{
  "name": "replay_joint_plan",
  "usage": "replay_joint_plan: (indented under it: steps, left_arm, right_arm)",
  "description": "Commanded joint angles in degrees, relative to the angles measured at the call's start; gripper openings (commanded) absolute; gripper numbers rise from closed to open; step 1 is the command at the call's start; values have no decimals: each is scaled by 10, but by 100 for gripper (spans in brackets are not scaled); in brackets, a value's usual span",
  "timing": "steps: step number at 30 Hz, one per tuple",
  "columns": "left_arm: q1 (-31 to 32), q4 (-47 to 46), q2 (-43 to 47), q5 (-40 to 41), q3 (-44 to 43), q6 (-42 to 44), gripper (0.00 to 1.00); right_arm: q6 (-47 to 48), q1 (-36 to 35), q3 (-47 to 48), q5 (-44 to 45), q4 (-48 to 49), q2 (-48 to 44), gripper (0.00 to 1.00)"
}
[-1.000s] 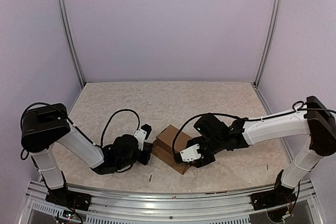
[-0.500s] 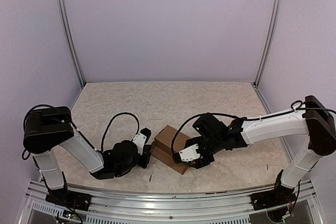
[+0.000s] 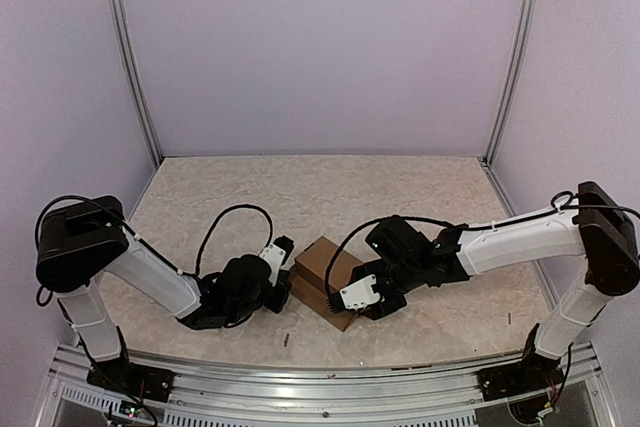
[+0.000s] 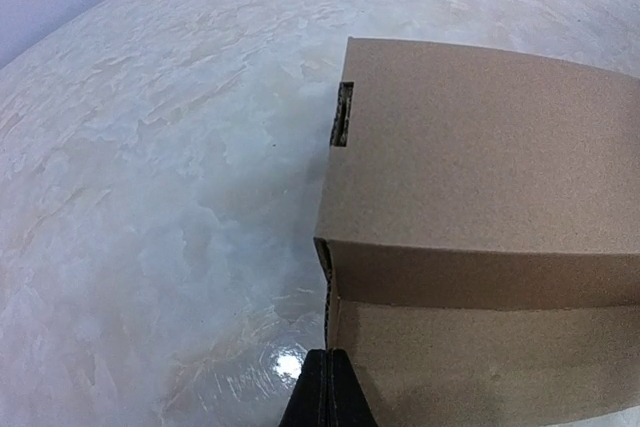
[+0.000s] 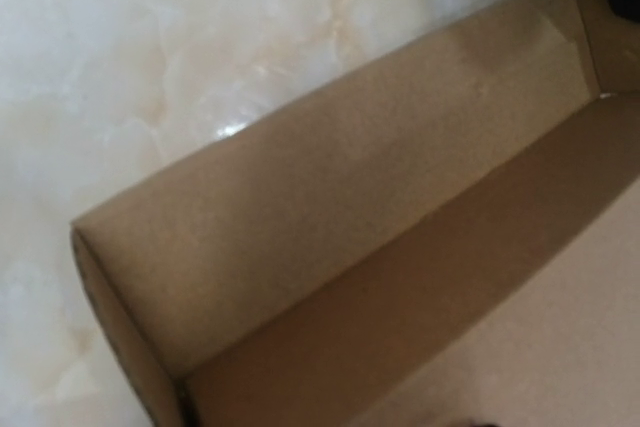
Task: Fold the paper box
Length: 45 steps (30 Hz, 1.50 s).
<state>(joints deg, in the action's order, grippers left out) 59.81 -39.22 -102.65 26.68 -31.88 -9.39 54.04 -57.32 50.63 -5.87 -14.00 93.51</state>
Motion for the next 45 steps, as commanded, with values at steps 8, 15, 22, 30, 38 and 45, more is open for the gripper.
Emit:
replay_joint_plan:
  steps: [8,15,22,30,38,45]
  left_arm:
    - [-28,64,32,-56,-34,-10,0]
    - [-29,100,26,-63,-59,4,0]
    - [-42,183,19,-87,-113,7,0]
    - [-56,238,12,-119,-151,2,0]
    - [-61,261,4,-136,-167,6,0]
    - [-61,245,0,-139,-159,7,0]
  right_arm:
    - [4,-7,-32,-10,-86,53,62]
    - [9,-7,-33,-14,-86,53,62]
    - [15,-7,-35,-23,-89,61,61]
    - [10,-7,-33,-19,-87,64,59]
    - [0,-7,-21,-42,-106,64,73]
    - [-17,-9,-19,-41,-100,61,90]
